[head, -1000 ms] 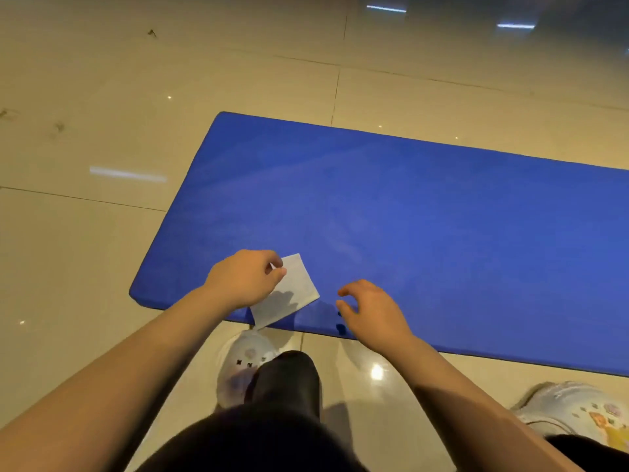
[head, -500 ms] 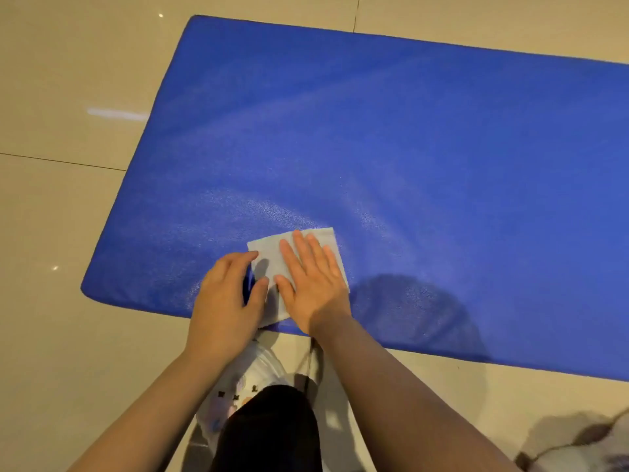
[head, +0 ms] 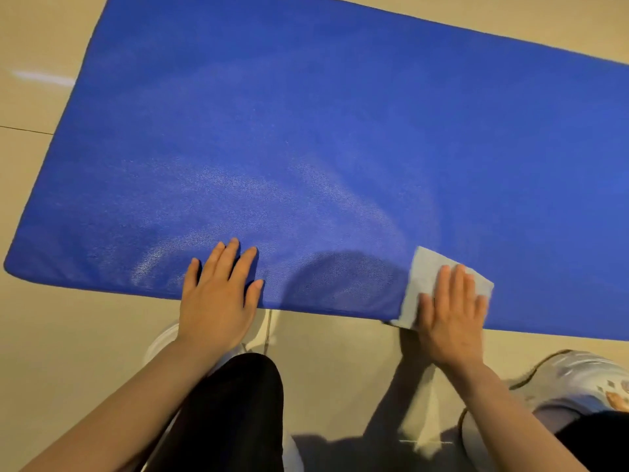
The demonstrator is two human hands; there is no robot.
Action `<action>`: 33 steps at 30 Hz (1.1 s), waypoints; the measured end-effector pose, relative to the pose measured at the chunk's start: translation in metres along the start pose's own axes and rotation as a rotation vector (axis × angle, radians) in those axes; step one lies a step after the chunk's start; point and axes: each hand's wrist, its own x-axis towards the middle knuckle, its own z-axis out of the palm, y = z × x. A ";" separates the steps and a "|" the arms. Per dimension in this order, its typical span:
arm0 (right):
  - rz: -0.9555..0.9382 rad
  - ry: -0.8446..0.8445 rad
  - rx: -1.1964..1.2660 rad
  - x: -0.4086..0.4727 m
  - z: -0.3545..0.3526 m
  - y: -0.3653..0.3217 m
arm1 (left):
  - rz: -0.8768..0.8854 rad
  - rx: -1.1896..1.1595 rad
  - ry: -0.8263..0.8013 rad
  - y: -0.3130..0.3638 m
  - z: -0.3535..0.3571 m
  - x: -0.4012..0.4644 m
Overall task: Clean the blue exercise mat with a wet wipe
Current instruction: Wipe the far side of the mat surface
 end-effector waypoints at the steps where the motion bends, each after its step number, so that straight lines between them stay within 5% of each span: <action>1: -0.075 0.039 0.009 0.000 0.005 -0.022 | 0.001 0.014 0.008 0.001 0.000 0.000; 5: -0.460 0.097 0.054 0.001 0.024 -0.144 | -0.033 0.054 0.047 -0.002 -0.001 -0.008; 10: -0.498 0.144 0.084 0.015 0.031 -0.226 | -0.174 0.030 0.095 -0.014 0.001 -0.021; 20: -0.156 0.117 0.082 0.032 0.004 -0.018 | -0.214 -0.061 0.091 -0.013 0.002 -0.014; 23: 0.017 0.140 0.110 0.024 0.002 -0.005 | -0.221 -0.072 0.091 -0.012 0.003 -0.014; 25: 0.041 0.146 0.115 0.020 0.008 -0.027 | -0.214 -0.062 0.099 -0.010 0.004 -0.014; 33: -0.372 0.141 0.048 0.002 0.034 -0.226 | -0.174 0.053 0.072 -0.013 0.008 -0.015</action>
